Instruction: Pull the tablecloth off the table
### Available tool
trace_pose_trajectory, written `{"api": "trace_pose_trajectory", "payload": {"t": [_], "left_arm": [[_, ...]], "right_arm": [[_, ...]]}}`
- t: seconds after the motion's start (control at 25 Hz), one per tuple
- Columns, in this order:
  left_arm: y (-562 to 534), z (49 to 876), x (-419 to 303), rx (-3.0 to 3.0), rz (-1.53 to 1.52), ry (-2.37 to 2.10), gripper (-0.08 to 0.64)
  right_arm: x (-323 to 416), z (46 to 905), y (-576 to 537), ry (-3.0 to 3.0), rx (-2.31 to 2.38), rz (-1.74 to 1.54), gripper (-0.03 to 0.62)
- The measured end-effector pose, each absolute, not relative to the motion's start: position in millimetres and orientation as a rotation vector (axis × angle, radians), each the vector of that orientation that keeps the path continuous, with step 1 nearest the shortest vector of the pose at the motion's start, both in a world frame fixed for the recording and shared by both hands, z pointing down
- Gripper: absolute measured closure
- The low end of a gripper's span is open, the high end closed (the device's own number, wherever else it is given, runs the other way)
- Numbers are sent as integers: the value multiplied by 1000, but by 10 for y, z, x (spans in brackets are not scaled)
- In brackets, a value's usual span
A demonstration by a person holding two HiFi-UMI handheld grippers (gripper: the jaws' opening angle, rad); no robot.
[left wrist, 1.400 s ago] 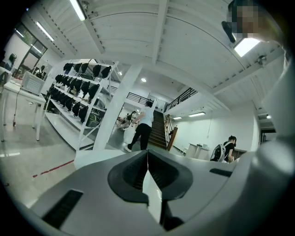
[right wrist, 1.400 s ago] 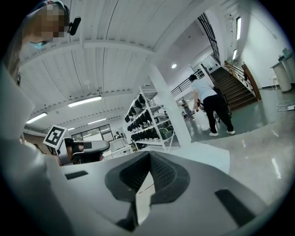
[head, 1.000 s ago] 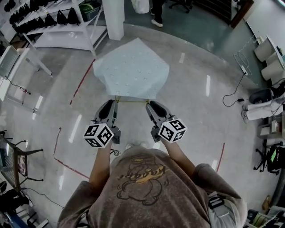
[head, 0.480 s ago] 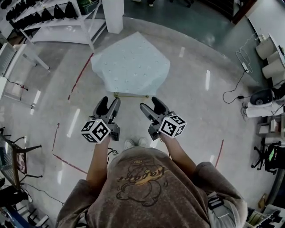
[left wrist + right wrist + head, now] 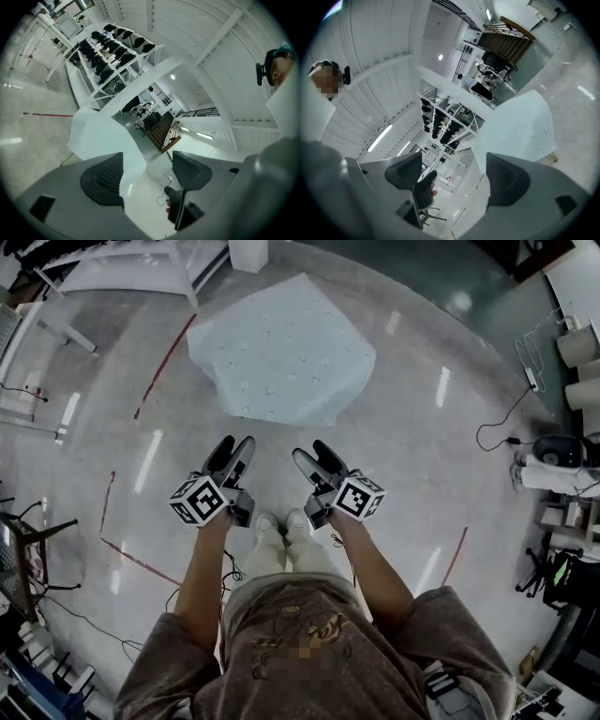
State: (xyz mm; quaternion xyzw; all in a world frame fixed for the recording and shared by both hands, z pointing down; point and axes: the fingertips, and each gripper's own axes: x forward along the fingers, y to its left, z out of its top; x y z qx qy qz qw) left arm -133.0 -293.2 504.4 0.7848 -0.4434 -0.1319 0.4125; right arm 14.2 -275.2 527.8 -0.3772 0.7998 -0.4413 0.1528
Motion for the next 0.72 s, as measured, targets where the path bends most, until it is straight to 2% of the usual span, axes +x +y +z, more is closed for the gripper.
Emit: {"api": "trace_pose_trajectory", "payload": {"t": [0.72], "left_arm": [[-3713,6987,-1430,1643,-491,-969,222]], "right_arm": [[255,7268,-3550,1845,-1056,-1532,144]]}}
